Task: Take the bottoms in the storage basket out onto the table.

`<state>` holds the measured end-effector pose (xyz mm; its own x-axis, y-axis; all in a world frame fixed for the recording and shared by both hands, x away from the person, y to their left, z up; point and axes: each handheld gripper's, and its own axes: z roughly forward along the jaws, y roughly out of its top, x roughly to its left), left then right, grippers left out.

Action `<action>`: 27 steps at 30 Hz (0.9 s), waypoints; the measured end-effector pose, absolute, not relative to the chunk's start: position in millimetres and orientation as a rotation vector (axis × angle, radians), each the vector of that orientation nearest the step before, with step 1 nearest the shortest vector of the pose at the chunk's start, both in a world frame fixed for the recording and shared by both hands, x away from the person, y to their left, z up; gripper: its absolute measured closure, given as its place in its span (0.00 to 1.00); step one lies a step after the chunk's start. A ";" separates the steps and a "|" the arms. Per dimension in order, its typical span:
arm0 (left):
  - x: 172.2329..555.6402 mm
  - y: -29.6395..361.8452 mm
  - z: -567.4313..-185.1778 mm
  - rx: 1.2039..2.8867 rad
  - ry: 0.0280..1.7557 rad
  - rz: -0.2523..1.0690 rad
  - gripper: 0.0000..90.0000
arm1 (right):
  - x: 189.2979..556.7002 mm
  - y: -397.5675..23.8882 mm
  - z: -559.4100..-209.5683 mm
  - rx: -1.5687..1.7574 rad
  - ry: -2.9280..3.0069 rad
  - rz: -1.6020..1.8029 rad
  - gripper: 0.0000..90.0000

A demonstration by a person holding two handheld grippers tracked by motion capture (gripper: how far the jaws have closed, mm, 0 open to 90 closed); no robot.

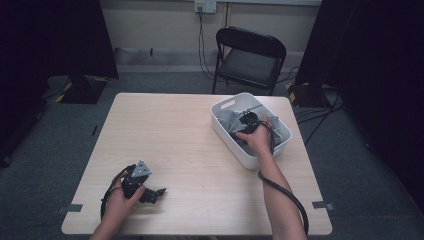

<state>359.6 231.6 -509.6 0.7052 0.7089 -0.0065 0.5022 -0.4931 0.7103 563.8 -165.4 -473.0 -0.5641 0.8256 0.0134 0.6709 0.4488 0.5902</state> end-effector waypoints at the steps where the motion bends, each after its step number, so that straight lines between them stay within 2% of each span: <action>1: 359.6 231.6 -509.6 2.200 0.917 0.374 0.00 | 563.5 -164.0 -473.6 1.269 2.435 0.781 0.21; 3: 359.6 231.6 -509.6 2.200 0.917 0.374 0.00 | 563.5 -163.3 -472.5 1.282 2.438 0.769 0.29; 8: 359.7 231.6 -509.6 2.200 0.916 0.373 0.00 | 564.3 -170.0 -469.0 1.345 2.436 0.793 0.57; 12: 359.9 231.6 -509.7 2.198 0.916 0.373 0.00 | 564.4 -170.2 -468.7 1.354 2.441 0.795 0.71; 19: 360.0 231.8 -509.5 2.202 0.914 0.374 0.00 | 565.2 -172.4 -465.9 1.407 2.425 0.810 0.79; 27: 360.0 231.8 -509.5 2.202 0.914 0.374 0.00 | 563.0 -178.2 -452.1 1.455 2.352 0.877 0.81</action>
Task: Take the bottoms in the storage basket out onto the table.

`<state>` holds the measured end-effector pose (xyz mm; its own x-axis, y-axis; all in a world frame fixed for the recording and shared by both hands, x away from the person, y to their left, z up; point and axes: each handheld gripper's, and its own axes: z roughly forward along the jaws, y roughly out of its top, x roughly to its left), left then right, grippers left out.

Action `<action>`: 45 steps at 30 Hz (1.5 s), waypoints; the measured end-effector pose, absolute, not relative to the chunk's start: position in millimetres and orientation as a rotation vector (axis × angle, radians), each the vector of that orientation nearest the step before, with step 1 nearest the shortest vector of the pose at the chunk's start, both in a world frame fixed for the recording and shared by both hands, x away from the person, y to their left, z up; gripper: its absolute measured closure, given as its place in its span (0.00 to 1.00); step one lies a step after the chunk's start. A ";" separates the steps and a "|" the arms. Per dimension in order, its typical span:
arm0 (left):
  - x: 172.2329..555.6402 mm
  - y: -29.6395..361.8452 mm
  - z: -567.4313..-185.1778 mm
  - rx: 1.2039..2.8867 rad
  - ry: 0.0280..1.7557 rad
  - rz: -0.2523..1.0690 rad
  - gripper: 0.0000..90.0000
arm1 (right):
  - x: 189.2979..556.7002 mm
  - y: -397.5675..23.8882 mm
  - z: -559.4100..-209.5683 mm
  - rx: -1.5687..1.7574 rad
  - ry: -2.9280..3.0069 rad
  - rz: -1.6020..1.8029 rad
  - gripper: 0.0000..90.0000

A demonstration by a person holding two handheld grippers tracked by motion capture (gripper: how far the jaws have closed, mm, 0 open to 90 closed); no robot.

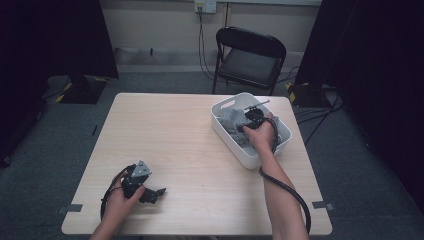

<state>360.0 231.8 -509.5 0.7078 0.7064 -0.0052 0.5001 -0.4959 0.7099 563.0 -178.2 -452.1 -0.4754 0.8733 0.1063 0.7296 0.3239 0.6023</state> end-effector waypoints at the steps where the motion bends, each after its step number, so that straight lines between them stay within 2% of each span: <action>1: 360.0 231.8 -509.5 2.202 0.914 0.374 0.00 | 562.9 -179.5 -448.8 1.453 2.343 0.892 0.81; 25: 360.0 231.7 -509.6 2.199 0.915 0.377 0.00 | 551.4 -202.7 -355.2 1.420 2.179 1.084 0.81; 45: 360.1 231.7 -509.4 2.200 0.913 0.375 0.00 | 543.8 -197.3 -305.0 1.354 2.138 1.119 0.81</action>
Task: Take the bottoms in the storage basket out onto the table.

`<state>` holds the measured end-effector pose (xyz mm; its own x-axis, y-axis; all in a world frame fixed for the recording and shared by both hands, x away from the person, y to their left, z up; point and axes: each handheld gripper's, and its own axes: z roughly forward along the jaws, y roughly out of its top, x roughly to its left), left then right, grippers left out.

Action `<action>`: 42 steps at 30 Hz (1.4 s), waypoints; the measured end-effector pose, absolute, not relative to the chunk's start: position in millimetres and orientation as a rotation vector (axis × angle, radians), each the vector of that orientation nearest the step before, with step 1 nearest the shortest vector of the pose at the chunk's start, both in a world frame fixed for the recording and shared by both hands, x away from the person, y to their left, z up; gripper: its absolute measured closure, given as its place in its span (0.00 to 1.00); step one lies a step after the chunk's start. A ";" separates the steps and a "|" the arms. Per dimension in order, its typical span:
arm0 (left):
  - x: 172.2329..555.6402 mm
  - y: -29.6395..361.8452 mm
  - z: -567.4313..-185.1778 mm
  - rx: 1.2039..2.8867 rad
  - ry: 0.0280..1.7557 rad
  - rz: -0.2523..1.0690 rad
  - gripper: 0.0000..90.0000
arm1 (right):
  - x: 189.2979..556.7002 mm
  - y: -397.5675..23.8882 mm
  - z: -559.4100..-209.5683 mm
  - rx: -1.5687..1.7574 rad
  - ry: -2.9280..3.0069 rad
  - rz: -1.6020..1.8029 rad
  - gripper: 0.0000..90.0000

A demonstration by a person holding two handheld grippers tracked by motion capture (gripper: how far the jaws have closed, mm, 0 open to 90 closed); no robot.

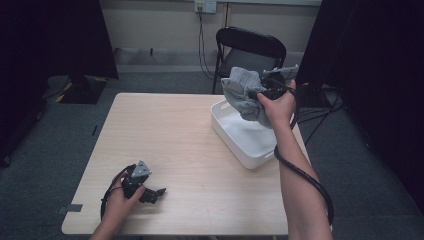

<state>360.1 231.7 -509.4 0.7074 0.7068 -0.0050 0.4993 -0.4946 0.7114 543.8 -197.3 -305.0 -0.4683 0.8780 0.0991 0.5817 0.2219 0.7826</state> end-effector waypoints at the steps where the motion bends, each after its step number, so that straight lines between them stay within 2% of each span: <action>1: 360.0 231.8 -509.4 2.200 0.914 0.374 0.00 | 543.1 -197.8 -302.6 1.353 2.136 1.123 0.81; 23: 360.0 231.7 -509.4 2.200 0.915 0.374 0.00 | 519.3 -183.5 -252.5 1.243 2.125 1.179 0.81; 42: 360.0 231.8 -509.4 2.200 0.914 0.374 0.00 | 492.8 -112.0 -240.7 1.080 2.211 1.330 0.81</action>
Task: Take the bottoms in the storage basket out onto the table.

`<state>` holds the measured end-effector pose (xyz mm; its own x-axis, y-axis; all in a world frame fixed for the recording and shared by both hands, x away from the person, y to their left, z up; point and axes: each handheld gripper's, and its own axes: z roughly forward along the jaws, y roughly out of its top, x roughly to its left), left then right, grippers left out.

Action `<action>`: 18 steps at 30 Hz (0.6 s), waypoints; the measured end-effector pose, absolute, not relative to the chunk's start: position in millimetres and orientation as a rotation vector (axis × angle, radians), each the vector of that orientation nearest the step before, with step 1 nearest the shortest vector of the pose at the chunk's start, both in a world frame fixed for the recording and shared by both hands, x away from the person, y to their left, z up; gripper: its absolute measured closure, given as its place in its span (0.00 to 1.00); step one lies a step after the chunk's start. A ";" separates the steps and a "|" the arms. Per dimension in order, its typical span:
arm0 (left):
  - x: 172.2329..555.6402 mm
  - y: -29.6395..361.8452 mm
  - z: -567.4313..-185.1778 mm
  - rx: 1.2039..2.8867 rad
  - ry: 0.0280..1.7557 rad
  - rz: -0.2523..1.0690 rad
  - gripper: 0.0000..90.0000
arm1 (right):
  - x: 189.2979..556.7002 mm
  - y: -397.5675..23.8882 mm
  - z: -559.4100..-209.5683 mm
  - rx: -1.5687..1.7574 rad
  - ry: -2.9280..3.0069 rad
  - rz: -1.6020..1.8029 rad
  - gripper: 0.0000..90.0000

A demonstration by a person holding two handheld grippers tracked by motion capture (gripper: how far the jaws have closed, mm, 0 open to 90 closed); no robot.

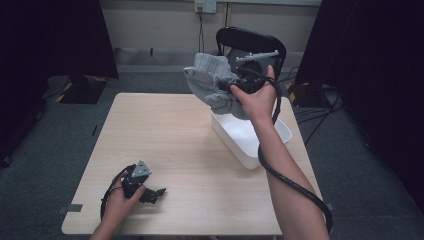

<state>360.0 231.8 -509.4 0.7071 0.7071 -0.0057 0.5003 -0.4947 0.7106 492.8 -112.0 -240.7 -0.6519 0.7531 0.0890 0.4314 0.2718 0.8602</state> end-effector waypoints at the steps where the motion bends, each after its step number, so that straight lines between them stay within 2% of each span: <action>1: 360.0 231.8 -509.4 2.201 0.914 0.374 0.00 | 491.7 -108.7 -241.5 1.070 2.219 1.331 0.81; 18: 360.0 231.8 -509.4 2.200 0.914 0.374 0.00 | 473.1 -64.0 -269.3 0.999 2.332 1.443 0.81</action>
<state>360.0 231.8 -509.4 0.7072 0.7070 -0.0057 0.5002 -0.4946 0.7108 473.1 -64.0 -269.3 -0.7440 0.6494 0.1574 0.4306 0.2858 0.8561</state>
